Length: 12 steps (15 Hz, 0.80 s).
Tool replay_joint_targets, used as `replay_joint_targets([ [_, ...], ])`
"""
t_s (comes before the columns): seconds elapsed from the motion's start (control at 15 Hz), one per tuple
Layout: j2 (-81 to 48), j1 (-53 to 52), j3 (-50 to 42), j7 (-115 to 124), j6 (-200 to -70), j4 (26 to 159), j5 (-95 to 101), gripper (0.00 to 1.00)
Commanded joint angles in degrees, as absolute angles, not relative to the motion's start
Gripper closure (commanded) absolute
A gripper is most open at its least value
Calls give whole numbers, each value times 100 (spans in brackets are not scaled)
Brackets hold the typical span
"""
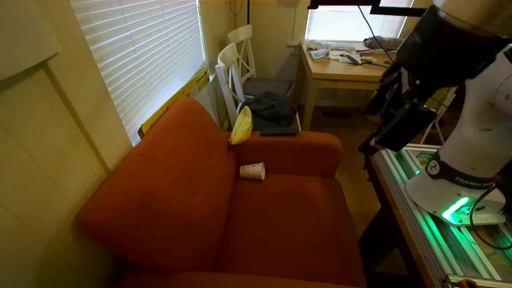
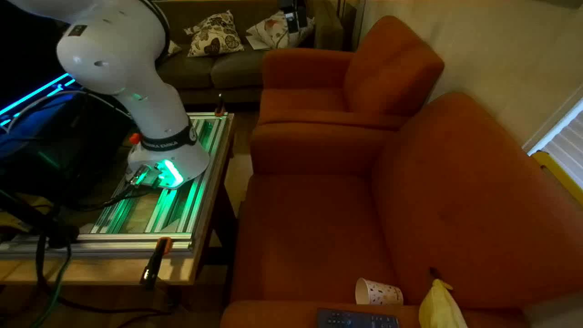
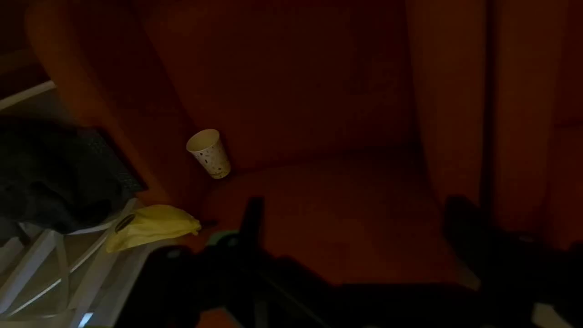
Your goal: Put the yellow bag on the top of the headrest
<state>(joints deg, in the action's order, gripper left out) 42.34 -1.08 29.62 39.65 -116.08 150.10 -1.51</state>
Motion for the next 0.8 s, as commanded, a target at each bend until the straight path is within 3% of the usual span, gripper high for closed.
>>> replay_joint_targets([
  [0.0, 4158, -304, 2790, 4096, -11602, 15003, 7, 0],
  [0.33, 4071, -132, 2739, 4205, -11664, 14993, 56, 0],
  [0.73, 3737, 512, 1898, 4438, -12024, 14992, 279, 0],
])
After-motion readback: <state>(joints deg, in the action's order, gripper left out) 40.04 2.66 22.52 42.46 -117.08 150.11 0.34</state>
